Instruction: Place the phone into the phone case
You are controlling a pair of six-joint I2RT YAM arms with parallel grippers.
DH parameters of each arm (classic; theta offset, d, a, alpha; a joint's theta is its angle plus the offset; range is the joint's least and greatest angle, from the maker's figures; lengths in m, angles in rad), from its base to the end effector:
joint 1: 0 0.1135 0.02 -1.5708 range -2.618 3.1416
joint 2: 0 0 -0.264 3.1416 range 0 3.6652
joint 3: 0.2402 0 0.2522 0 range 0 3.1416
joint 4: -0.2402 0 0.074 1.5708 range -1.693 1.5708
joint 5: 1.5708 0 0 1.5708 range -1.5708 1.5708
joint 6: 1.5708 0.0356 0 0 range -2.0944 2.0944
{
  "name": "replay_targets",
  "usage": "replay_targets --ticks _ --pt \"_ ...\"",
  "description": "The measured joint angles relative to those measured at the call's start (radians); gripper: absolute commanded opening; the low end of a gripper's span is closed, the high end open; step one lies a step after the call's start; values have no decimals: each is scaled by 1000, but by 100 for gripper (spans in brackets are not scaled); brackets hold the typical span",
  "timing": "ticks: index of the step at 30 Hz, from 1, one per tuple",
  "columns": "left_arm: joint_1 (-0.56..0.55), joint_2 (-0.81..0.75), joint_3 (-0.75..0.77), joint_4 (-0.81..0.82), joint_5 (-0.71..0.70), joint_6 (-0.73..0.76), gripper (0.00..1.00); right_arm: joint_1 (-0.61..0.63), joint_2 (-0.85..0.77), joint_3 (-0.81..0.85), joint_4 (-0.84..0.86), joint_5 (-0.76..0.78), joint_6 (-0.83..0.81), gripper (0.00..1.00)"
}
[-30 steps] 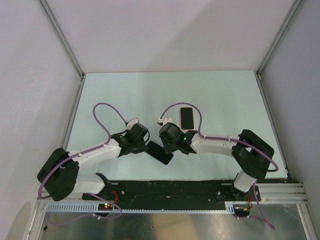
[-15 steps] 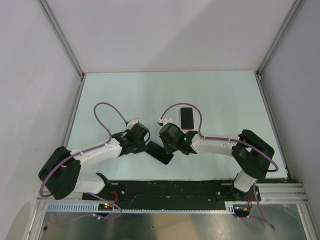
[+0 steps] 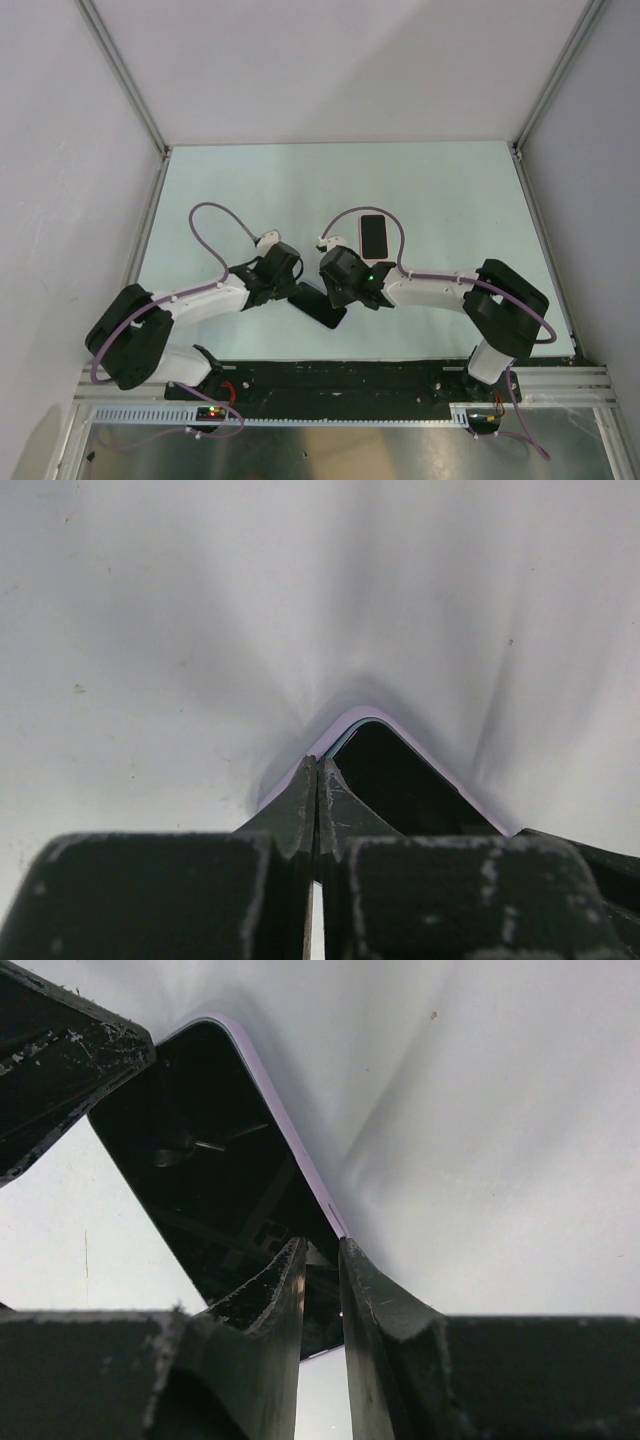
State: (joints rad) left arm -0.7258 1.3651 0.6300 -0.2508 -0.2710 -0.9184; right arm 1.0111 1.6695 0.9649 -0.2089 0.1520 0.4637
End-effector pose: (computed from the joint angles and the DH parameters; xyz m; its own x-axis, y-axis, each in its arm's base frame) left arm 0.1917 -0.1574 0.1619 -0.7989 -0.3146 -0.5125 -0.1744 0.9368 -0.3032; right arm 0.1841 0.2837 0.1768 -0.7286 -0.3302 -0.6001 -0.5173 0.8396 0.1661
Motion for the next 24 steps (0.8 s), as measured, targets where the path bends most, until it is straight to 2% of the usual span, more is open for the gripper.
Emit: replay_targets --ticks 3,6,9,13,16,19,24 --pt "0 0 -2 8 -1 0 11 0 0 -2 6 -11 2 26" --pt "0 -6 -3 2 5 2 26 2 0 -2 18 -19 2 26" --pt "0 -27 -3 -20 24 2 35 4 0 -1 20 -19 2 26" --pt "0 -97 -3 -75 38 -1 37 6 -3 0 19 -18 1 26" --pt "0 -166 -9 -103 35 -27 34 6 -8 1 17 -18 1 26" --pt "0 -226 -46 -115 31 -89 28 6 -10 2 16 -18 2 26" --pt "-3 -241 -122 -146 23 -229 27 1 -9 2 14 -18 2 25"
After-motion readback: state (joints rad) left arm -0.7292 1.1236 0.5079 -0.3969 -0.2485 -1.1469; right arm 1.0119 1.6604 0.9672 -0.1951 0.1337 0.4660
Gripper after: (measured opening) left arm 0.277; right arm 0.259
